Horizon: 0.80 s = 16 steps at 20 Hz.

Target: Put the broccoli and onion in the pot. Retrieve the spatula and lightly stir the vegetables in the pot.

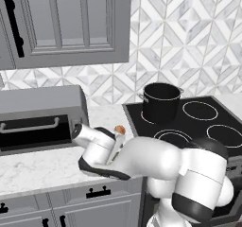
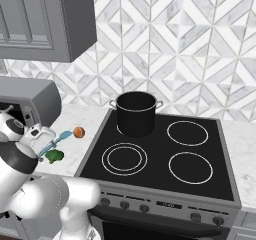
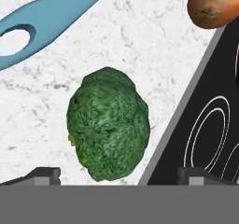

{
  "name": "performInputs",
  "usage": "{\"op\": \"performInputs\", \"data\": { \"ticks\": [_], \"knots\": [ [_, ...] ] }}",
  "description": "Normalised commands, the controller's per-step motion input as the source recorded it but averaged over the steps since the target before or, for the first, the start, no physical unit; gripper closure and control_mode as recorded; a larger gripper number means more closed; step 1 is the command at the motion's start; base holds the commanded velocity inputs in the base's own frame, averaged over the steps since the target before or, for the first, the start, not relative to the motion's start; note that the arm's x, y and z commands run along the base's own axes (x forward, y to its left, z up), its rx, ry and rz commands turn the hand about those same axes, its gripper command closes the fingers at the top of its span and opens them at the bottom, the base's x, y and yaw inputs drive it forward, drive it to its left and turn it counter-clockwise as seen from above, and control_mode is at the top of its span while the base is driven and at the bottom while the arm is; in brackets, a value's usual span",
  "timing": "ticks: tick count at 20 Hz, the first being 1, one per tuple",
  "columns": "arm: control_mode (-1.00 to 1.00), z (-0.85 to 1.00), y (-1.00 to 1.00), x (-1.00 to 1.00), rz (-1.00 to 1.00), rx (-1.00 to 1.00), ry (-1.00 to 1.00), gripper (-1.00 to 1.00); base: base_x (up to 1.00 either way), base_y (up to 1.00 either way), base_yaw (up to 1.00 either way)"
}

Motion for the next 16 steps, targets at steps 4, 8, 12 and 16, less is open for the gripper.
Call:
{"op": "performInputs", "data": {
  "ticks": [4, 8, 12, 16],
  "knots": [
    [-1.00, -0.21, 0.07, 0.11, 0.07, -0.02, 0.10, -1.00, 0.00, 0.00, 0.00],
    [-1.00, -0.27, 0.00, 0.34, 0.06, 0.00, 0.10, -1.00, 0.00, 0.00, 0.00],
    [-1.00, -0.21, 0.00, 0.33, 0.05, 0.00, 0.10, -1.00, 0.00, 0.00, 0.00],
    [-1.00, -0.24, 0.00, 0.31, 0.05, 0.00, 0.14, 1.00, 0.00, 0.00, 0.00]
  ]
}}
